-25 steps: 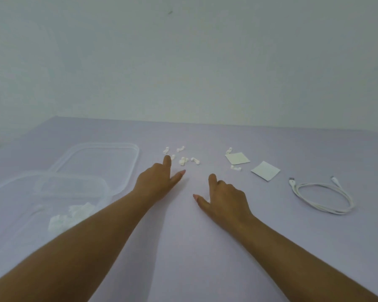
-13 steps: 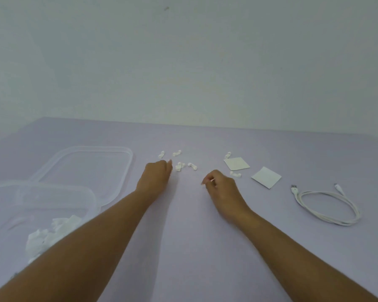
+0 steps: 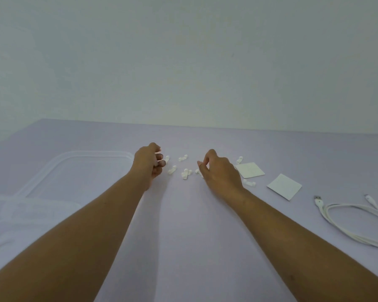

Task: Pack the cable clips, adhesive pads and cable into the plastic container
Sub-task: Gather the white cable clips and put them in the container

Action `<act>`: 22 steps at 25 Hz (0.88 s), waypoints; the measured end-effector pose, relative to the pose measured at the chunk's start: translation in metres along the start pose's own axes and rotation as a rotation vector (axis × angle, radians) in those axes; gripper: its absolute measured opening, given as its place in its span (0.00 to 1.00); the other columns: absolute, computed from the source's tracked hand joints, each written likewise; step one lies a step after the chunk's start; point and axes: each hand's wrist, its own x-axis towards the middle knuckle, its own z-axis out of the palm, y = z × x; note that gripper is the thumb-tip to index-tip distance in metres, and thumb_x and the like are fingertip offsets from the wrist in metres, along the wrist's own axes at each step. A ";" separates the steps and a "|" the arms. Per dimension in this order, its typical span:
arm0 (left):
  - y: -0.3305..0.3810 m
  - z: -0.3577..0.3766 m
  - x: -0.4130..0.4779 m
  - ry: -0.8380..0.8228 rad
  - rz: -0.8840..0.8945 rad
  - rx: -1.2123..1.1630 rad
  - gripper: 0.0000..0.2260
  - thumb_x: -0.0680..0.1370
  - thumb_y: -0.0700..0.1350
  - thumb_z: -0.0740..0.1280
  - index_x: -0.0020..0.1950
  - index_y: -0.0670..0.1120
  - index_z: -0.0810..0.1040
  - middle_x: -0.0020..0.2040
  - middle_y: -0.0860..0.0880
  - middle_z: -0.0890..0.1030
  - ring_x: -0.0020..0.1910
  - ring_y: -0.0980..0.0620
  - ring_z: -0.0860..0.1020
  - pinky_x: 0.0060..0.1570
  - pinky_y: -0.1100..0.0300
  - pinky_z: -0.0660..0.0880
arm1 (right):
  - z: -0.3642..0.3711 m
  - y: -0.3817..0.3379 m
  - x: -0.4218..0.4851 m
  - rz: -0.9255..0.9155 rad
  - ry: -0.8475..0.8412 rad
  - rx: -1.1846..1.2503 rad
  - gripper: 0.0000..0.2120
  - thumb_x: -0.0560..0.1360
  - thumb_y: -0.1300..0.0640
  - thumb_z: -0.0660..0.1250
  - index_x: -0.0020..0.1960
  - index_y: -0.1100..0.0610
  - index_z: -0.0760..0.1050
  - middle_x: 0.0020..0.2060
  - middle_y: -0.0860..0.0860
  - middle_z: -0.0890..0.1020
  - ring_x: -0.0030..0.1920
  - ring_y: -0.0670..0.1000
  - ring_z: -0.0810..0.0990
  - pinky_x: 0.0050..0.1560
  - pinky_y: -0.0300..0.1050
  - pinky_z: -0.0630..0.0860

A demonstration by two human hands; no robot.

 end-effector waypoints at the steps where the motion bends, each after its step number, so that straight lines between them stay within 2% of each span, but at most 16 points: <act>1: 0.001 0.002 0.003 0.003 0.056 0.168 0.04 0.77 0.42 0.59 0.44 0.44 0.71 0.34 0.47 0.69 0.26 0.52 0.67 0.21 0.66 0.60 | 0.004 0.000 0.001 -0.067 0.008 -0.144 0.16 0.81 0.46 0.54 0.58 0.57 0.68 0.44 0.56 0.80 0.42 0.58 0.78 0.37 0.45 0.67; 4: -0.011 0.005 0.014 0.079 0.383 0.911 0.10 0.80 0.48 0.58 0.47 0.41 0.73 0.40 0.44 0.74 0.34 0.47 0.72 0.31 0.59 0.66 | 0.014 0.002 0.005 -0.177 0.007 -0.414 0.19 0.82 0.48 0.52 0.67 0.59 0.63 0.48 0.57 0.81 0.46 0.59 0.80 0.36 0.45 0.64; 5: -0.018 0.007 0.016 0.114 0.503 1.169 0.13 0.80 0.50 0.58 0.49 0.41 0.73 0.42 0.42 0.75 0.38 0.44 0.75 0.34 0.57 0.68 | 0.018 0.003 0.007 -0.199 0.008 -0.452 0.19 0.82 0.49 0.53 0.68 0.59 0.62 0.47 0.56 0.81 0.46 0.59 0.81 0.34 0.45 0.63; 7: -0.029 0.014 0.019 0.146 0.673 1.523 0.17 0.81 0.55 0.55 0.54 0.41 0.71 0.46 0.42 0.77 0.45 0.41 0.78 0.38 0.56 0.68 | 0.023 0.005 0.009 -0.263 0.004 -0.523 0.15 0.82 0.54 0.55 0.66 0.59 0.63 0.45 0.55 0.81 0.43 0.58 0.81 0.28 0.43 0.57; 9: -0.035 0.019 0.019 0.127 0.733 1.754 0.17 0.82 0.56 0.53 0.58 0.43 0.70 0.49 0.44 0.79 0.49 0.42 0.80 0.38 0.56 0.67 | 0.026 0.006 0.010 -0.320 0.012 -0.563 0.12 0.81 0.57 0.56 0.63 0.59 0.65 0.43 0.54 0.81 0.40 0.58 0.80 0.25 0.43 0.52; 11: -0.040 0.020 0.022 0.113 0.790 1.904 0.16 0.83 0.53 0.51 0.59 0.44 0.71 0.50 0.45 0.80 0.48 0.44 0.80 0.37 0.56 0.66 | 0.026 0.009 0.011 -0.308 -0.007 -0.522 0.10 0.82 0.56 0.56 0.60 0.60 0.66 0.43 0.55 0.80 0.41 0.58 0.80 0.27 0.44 0.58; 13: -0.038 0.019 0.026 0.079 0.831 1.958 0.14 0.84 0.49 0.51 0.56 0.43 0.73 0.49 0.44 0.80 0.47 0.43 0.80 0.37 0.56 0.66 | 0.021 0.011 0.013 -0.153 -0.044 -0.240 0.13 0.82 0.51 0.55 0.56 0.61 0.67 0.41 0.56 0.77 0.41 0.59 0.78 0.33 0.45 0.65; 14: -0.036 0.018 0.027 0.050 0.784 1.856 0.13 0.84 0.47 0.51 0.52 0.43 0.73 0.47 0.43 0.79 0.46 0.41 0.80 0.37 0.55 0.67 | 0.015 0.011 0.015 -0.015 -0.084 0.041 0.14 0.81 0.49 0.56 0.53 0.60 0.69 0.39 0.56 0.76 0.38 0.57 0.77 0.34 0.45 0.67; 15: -0.032 0.018 0.027 0.015 0.684 1.614 0.12 0.83 0.46 0.52 0.47 0.43 0.72 0.44 0.41 0.77 0.42 0.41 0.79 0.37 0.54 0.69 | 0.009 0.011 0.018 0.152 -0.126 0.426 0.12 0.81 0.50 0.57 0.48 0.59 0.69 0.37 0.55 0.75 0.33 0.54 0.74 0.31 0.43 0.66; 17: -0.018 0.020 0.028 -0.036 0.327 0.703 0.12 0.82 0.45 0.53 0.39 0.45 0.67 0.36 0.43 0.75 0.29 0.47 0.73 0.28 0.59 0.67 | -0.002 0.011 0.020 0.456 -0.202 1.150 0.09 0.78 0.55 0.58 0.40 0.56 0.67 0.31 0.52 0.73 0.24 0.48 0.68 0.22 0.36 0.59; 18: -0.011 0.019 0.027 -0.039 0.151 0.261 0.12 0.80 0.44 0.54 0.37 0.45 0.66 0.33 0.45 0.75 0.23 0.51 0.68 0.23 0.64 0.63 | -0.006 0.011 0.020 0.542 -0.210 1.379 0.08 0.76 0.57 0.58 0.39 0.56 0.68 0.30 0.52 0.73 0.23 0.47 0.68 0.20 0.34 0.57; 19: -0.007 0.015 0.025 -0.044 0.044 -0.026 0.12 0.79 0.44 0.54 0.36 0.45 0.66 0.30 0.46 0.76 0.20 0.54 0.65 0.19 0.67 0.60 | -0.008 0.011 0.020 0.574 -0.204 1.511 0.07 0.75 0.58 0.59 0.39 0.56 0.70 0.29 0.52 0.74 0.22 0.47 0.67 0.19 0.33 0.56; 20: -0.004 0.011 0.026 -0.052 -0.009 -0.175 0.12 0.79 0.43 0.54 0.36 0.44 0.67 0.29 0.45 0.78 0.18 0.55 0.64 0.18 0.69 0.57 | -0.008 0.010 0.022 0.573 -0.195 1.568 0.06 0.75 0.57 0.59 0.40 0.56 0.71 0.28 0.51 0.74 0.21 0.46 0.66 0.19 0.33 0.56; 22: 0.001 0.006 0.025 -0.078 -0.063 -0.331 0.12 0.79 0.44 0.54 0.37 0.43 0.69 0.34 0.44 0.80 0.17 0.55 0.67 0.16 0.70 0.57 | -0.008 0.009 0.025 0.549 -0.191 1.617 0.09 0.76 0.53 0.61 0.39 0.55 0.71 0.28 0.49 0.73 0.21 0.45 0.63 0.19 0.33 0.55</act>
